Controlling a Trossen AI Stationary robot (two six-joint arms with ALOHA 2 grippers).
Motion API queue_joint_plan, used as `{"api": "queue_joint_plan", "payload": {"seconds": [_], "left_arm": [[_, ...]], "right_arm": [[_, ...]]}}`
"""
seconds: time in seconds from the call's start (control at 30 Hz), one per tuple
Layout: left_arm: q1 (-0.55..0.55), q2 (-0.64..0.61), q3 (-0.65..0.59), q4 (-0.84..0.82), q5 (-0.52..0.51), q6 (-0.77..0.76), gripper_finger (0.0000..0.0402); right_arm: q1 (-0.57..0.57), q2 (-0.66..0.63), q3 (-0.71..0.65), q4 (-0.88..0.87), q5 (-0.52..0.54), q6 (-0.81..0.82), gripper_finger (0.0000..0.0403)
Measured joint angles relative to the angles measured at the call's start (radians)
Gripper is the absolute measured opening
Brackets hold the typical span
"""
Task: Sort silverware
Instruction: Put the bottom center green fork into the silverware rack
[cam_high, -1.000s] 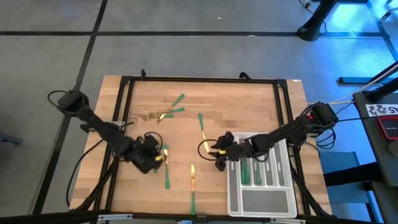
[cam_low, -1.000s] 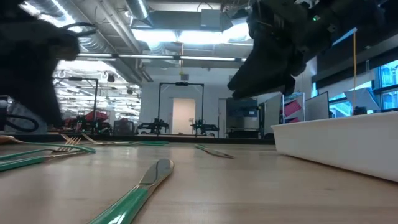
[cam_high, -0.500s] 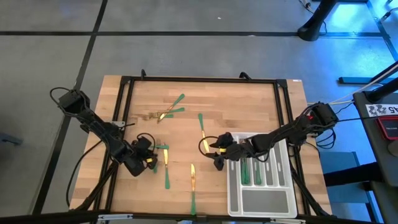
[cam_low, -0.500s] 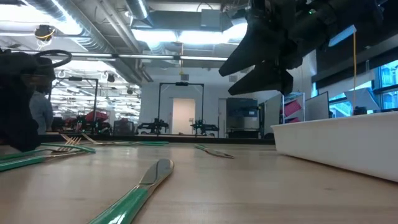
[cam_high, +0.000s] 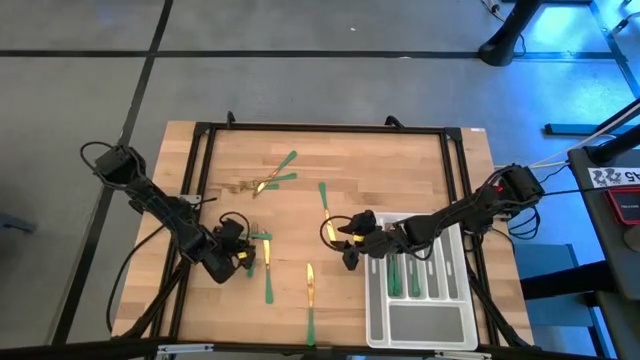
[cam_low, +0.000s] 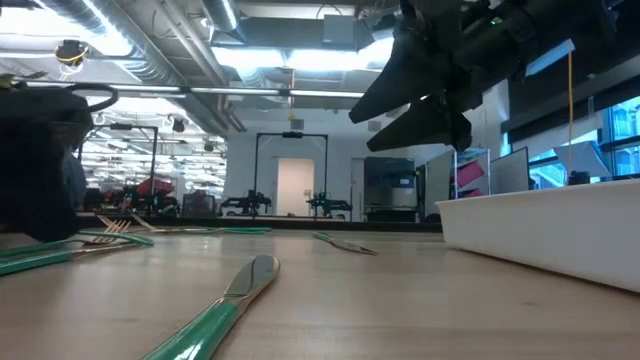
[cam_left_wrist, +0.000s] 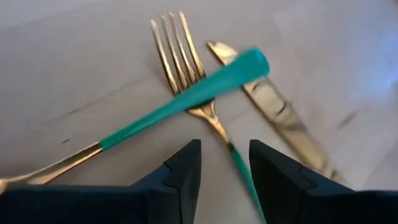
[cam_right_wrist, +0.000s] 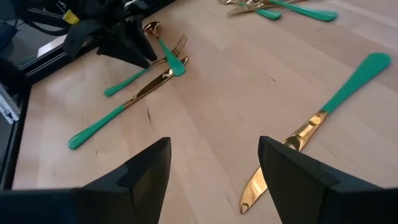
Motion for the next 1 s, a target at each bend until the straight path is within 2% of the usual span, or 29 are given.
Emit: {"api": "queue_joint_plan", "payload": {"seconds": [0.07, 0.27, 0.43, 0.6, 0.7, 0.83, 1.0], "left_arm": [[0.0, 0.004, -0.001, 0.003, -0.034, -0.057, 0.0128], [0.004, 0.006, -0.004, -0.005, -0.075, -0.036, 0.0128], [0.011, 0.011, 0.001, -0.004, -0.041, 0.097, 0.0128], [0.058, 0.04, 0.027, -0.009, -0.009, 0.222, 0.0127], [0.092, 0.071, 0.045, -0.018, 0.033, 0.235, 0.0127], [0.1, 0.106, 0.068, -0.02, 0.039, 0.242, 0.0127], [0.111, 0.133, 0.132, -0.103, 0.102, 0.305, 0.0109]], "right_arm": [[0.0, 0.0, 0.0, 0.0, -0.001, 0.007, 0.0244], [0.027, 0.0, 0.0, -0.001, 0.024, 0.051, 0.0244], [0.056, 0.038, 0.0, 0.012, 0.104, 0.062, 0.0244], [0.069, 0.117, 0.0, 0.058, 0.073, 0.121, 0.0244], [0.069, 0.168, 0.0, 0.079, 0.056, 0.161, 0.0244], [0.074, 0.221, -0.001, 0.126, 0.027, 0.235, 0.0244], [0.107, 0.235, 0.0, 0.197, 0.056, 0.207, 0.0243]]}}
